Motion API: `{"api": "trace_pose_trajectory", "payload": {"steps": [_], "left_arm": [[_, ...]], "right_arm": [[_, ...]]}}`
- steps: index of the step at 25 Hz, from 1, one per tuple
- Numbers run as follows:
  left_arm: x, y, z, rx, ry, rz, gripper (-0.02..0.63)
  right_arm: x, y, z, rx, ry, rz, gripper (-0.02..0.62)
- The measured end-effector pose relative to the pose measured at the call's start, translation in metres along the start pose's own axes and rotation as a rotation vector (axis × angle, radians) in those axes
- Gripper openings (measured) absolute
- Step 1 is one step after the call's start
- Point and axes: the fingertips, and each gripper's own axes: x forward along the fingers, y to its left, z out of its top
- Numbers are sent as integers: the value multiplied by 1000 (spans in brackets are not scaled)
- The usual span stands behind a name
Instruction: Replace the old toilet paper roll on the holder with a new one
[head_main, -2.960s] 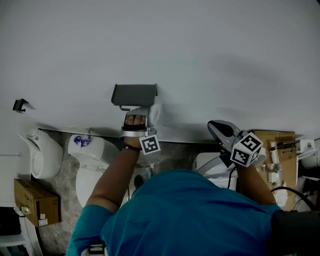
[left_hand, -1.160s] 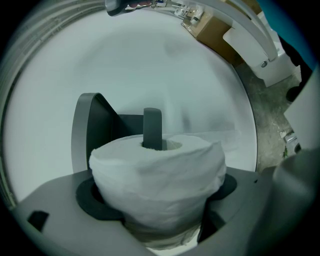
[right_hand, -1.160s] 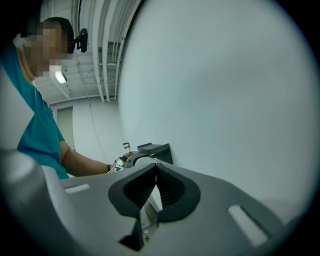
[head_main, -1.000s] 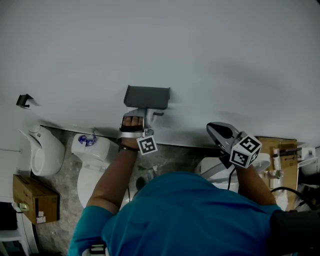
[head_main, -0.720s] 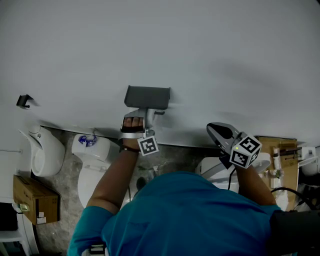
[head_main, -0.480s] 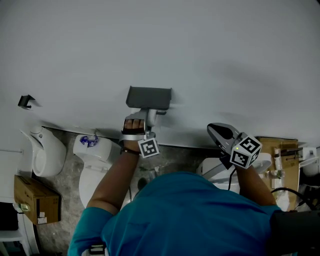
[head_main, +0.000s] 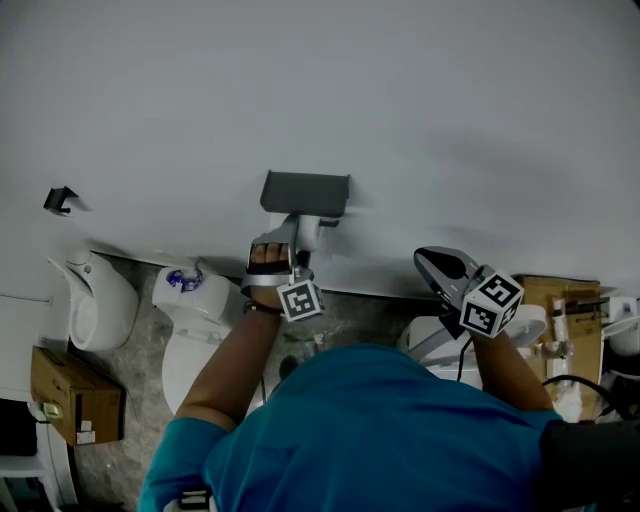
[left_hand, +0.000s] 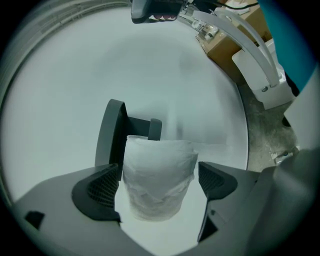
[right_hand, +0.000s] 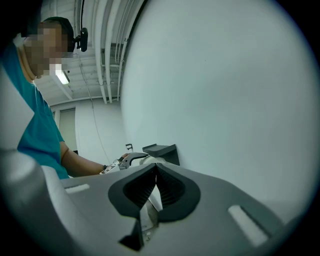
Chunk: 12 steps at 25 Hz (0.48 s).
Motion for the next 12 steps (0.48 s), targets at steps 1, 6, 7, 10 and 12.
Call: {"api": "trace_pose_trajectory", "payload": {"steps": [1, 6, 7, 10, 12], "left_arm": [[-3, 4, -1, -3, 2, 17, 489], [-25, 8, -5, -64, -18, 35, 489], [-30, 8, -6, -91, -33, 29, 489], [-47, 12, -10, -201, -90, -13, 489], [-62, 17, -15, -300, -132, -50, 489]], "right_arm": [[0, 1, 0, 1, -1, 0, 5], [-2, 8, 0, -5, -12, 9, 5], [-1, 10, 1, -9, -15, 13, 5], [1, 14, 3, -13, -21, 12, 5], [2, 17, 4, -16, -24, 7, 5]]}}
